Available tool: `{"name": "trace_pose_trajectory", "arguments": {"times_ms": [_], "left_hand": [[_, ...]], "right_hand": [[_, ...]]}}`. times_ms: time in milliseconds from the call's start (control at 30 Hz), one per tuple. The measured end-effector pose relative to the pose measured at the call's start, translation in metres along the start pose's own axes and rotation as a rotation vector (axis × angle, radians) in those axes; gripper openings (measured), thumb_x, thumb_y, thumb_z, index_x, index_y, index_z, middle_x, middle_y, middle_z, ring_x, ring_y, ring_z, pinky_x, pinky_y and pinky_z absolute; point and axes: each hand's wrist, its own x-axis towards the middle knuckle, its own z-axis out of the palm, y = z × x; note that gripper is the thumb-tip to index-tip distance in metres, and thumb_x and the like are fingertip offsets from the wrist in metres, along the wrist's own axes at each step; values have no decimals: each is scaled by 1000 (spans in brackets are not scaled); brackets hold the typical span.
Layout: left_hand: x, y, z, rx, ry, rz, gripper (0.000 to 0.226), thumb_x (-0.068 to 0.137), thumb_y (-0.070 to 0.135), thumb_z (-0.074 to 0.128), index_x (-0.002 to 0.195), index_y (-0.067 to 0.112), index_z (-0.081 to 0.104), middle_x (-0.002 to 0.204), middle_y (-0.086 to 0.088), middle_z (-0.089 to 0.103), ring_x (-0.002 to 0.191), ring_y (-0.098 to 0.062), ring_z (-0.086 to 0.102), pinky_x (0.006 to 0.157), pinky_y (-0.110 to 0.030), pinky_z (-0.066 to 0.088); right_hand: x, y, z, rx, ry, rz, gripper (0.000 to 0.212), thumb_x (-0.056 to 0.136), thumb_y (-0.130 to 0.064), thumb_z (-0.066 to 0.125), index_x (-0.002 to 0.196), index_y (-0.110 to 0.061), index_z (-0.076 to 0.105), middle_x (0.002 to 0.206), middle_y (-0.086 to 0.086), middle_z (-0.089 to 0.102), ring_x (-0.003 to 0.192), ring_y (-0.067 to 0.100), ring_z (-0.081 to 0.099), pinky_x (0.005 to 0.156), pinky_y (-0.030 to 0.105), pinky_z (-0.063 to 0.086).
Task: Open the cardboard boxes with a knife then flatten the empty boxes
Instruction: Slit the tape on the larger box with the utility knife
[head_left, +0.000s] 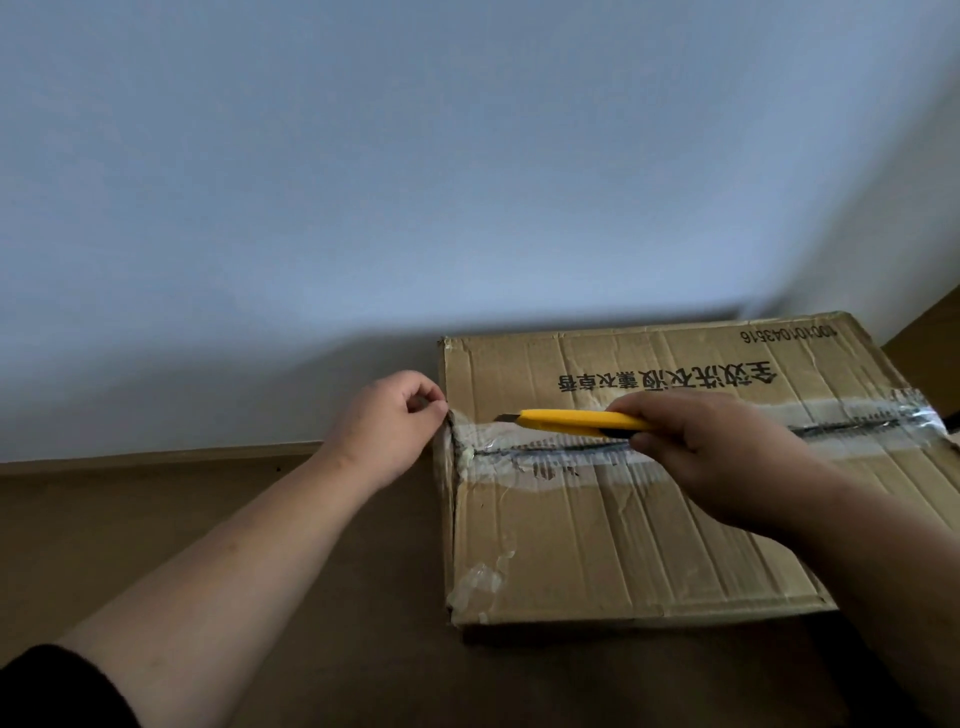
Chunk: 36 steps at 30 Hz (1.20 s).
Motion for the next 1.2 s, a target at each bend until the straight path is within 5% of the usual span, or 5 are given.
{"name": "trace_pose_trajectory", "arguments": {"times_ms": [333, 633, 800, 1000, 1200], "left_hand": [[5, 13, 5, -328, -74, -259, 19, 90, 20, 71, 72, 13, 71, 53, 3, 57, 41, -10, 47, 45, -27, 43], [5, 22, 7, 36, -37, -196, 26, 93, 34, 61, 78, 14, 63, 57, -2, 62, 40, -24, 59, 52, -41, 58], [10, 29, 3, 282, -73, -100, 38, 95, 39, 55, 78, 7, 65, 61, -12, 66, 51, -27, 63, 55, -32, 48], [14, 28, 2, 274, -107, -105, 35, 91, 29, 52, 76, -2, 63, 54, -7, 48, 45, -25, 48, 52, -38, 46], [18, 25, 6, 95, -70, -182, 29, 88, 27, 52, 81, 1, 62, 57, -8, 55, 44, -23, 50, 51, -29, 40]], "right_hand": [[-4, -1, 7, 57, -37, 4, 21, 97, -30, 57, 114, -42, 61, 87, -15, 61, 78, 3, 55, 68, 26, 44], [-5, -2, 5, 33, -34, 3, 21, 97, -31, 56, 114, -42, 60, 89, -17, 61, 81, 4, 56, 75, 33, 50], [-6, -3, 6, -12, -46, -17, 27, 98, -33, 54, 121, -46, 57, 95, -20, 58, 87, 2, 54, 79, 30, 48], [-4, -9, 10, -31, -73, -22, 29, 99, -34, 52, 126, -45, 55, 99, -21, 57, 91, 2, 53, 82, 29, 48], [-4, -11, 10, -33, -56, -40, 30, 99, -34, 52, 126, -47, 54, 98, -21, 56, 91, 2, 52, 83, 29, 47]]}}
